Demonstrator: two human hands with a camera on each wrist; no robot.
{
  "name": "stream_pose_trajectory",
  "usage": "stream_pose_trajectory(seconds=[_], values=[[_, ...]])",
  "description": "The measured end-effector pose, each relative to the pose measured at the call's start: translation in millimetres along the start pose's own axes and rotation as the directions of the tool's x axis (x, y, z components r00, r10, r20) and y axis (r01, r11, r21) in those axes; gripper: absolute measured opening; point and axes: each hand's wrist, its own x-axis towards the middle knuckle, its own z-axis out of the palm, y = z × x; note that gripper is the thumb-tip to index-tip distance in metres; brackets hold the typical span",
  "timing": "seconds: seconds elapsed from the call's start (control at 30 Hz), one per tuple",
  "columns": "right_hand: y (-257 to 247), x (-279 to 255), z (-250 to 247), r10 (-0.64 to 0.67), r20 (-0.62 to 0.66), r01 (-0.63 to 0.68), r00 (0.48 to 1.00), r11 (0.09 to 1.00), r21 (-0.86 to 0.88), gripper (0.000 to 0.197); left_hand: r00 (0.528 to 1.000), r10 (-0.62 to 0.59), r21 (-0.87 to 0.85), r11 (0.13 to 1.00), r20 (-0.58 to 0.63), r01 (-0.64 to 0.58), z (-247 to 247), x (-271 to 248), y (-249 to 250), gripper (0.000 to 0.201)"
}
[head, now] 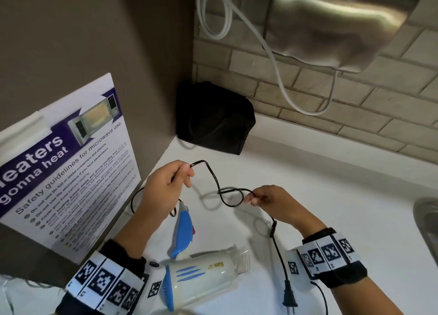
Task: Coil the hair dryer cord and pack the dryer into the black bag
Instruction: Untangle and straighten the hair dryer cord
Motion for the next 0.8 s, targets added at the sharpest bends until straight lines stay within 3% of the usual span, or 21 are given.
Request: stream_pose_trajectory(seconds=[0.13, 0.27, 0.37, 0.43, 0.8], values=[[-21.4, -0.3, -0.6, -0.077, -0.067, 0.083, 0.995, 0.993, 0.085, 0.050, 0.996, 0.010, 0.001, 1.000, 0.094, -0.011, 9.1, -3.2, -2.3, 0.028], [-71.5, -3.5, -4.3, -0.294, -0.259, 0.349, 0.920, 0.915, 0.202, 0.035, 0.987, 0.036, -0.002, 0.999, 0.156, -0.036, 17.1, -6.8, 1.7, 0.028], [-100.0, 0.5, 7.3, -0.455, -0.205, 0.482, 0.867, 0.869, 0.112, 0.031, 0.984, 0.031, -0.014, 0.999, 0.178, -0.029, 20.9, -8.6, 7.7, 0.028], [-106.6, 7.2, 15.2, -0.473, -0.214, 0.493, 0.855, 0.869, 0.050, 0.030, 0.988, 0.024, -0.037, 0.999, 0.153, -0.018, 21.3, -10.1, 9.9, 0.028], [-76.7, 19.1, 27.7, -0.350, -0.130, 0.369, 0.928, 0.909, 0.191, 0.030, 0.986, -0.164, -0.281, 0.946, 0.008, 0.160, 4.4, -4.5, -6.5, 0.036]])
